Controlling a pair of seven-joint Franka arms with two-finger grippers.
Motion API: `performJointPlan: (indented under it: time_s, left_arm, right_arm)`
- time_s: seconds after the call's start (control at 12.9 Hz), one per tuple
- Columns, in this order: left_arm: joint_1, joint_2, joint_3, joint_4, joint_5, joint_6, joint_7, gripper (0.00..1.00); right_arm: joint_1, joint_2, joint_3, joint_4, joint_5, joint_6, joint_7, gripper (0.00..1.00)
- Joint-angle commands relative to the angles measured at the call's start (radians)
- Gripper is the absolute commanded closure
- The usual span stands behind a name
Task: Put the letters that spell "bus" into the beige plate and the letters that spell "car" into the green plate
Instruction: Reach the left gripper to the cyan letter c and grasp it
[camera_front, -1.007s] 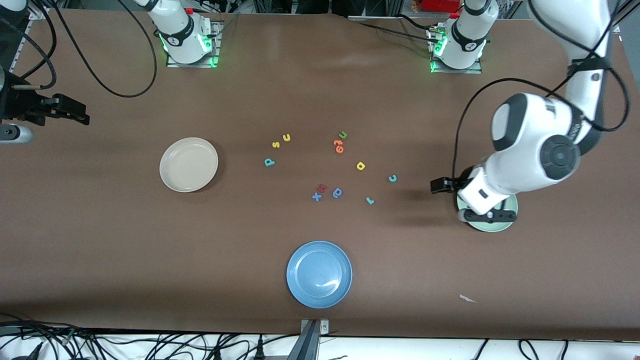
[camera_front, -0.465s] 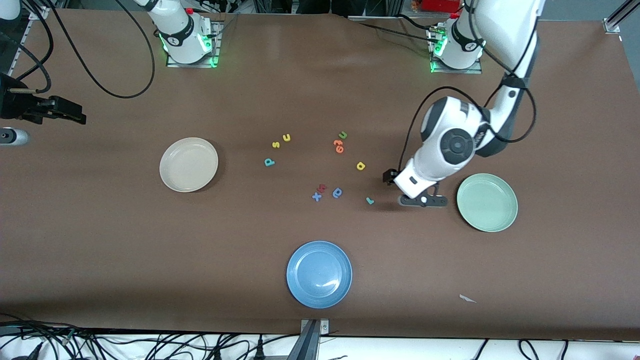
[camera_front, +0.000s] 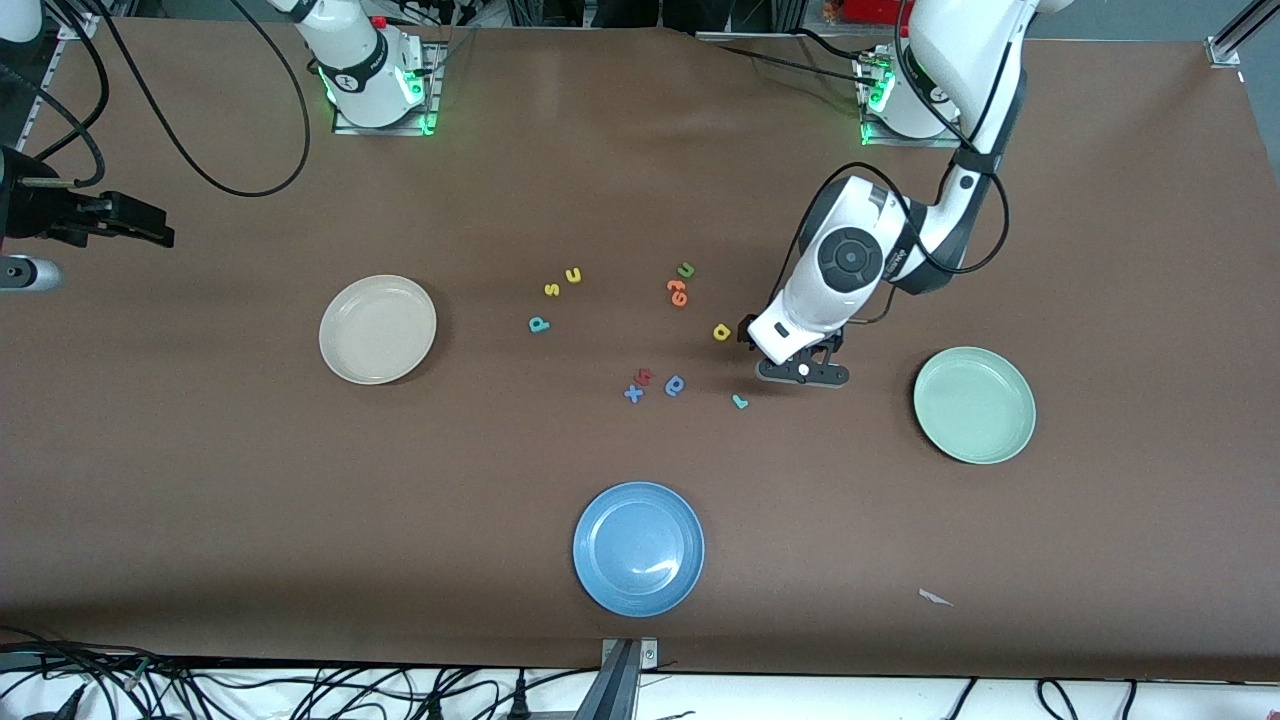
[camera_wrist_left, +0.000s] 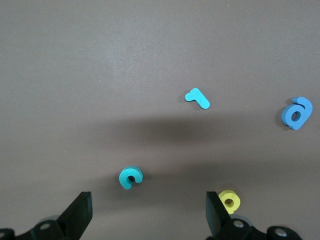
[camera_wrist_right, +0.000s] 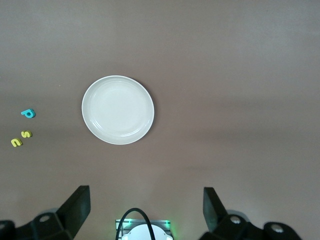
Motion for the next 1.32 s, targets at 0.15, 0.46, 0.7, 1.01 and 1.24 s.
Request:
performJointPlan:
  time_s: [0.15, 0.46, 0.7, 1.01, 1.24]
  left_arm:
    - [0.02, -0.076, 0.015, -0.116, 0.029, 0.099, -0.037, 0.01]
    - [0.025, -0.031, 0.015, -0.165, 0.029, 0.247, -0.086, 0.03]
    - [0.022, 0.009, 0.014, -0.167, 0.029, 0.247, -0.09, 0.07]
    - [-0.002, 0.044, 0.014, -0.132, 0.029, 0.235, -0.159, 0.11]
    - [-0.004, 0.068, 0.014, -0.076, 0.029, 0.17, -0.181, 0.13]
  right_arm:
    - [0.005, 0.0, 0.009, 0.015, -0.003, -0.013, 0.007, 0.0]
    - [0.001, 0.001, 0.007, 0.017, 0.0, 0.002, 0.009, 0.0]
    - [-0.002, -0.002, 0.006, 0.02, 0.017, 0.068, 0.01, 0.0]
    - [0.005, 0.01, 0.029, 0.002, 0.025, 0.1, 0.01, 0.0]
    - [0.005, 0.011, 0.035, -0.04, 0.117, 0.125, 0.01, 0.0]
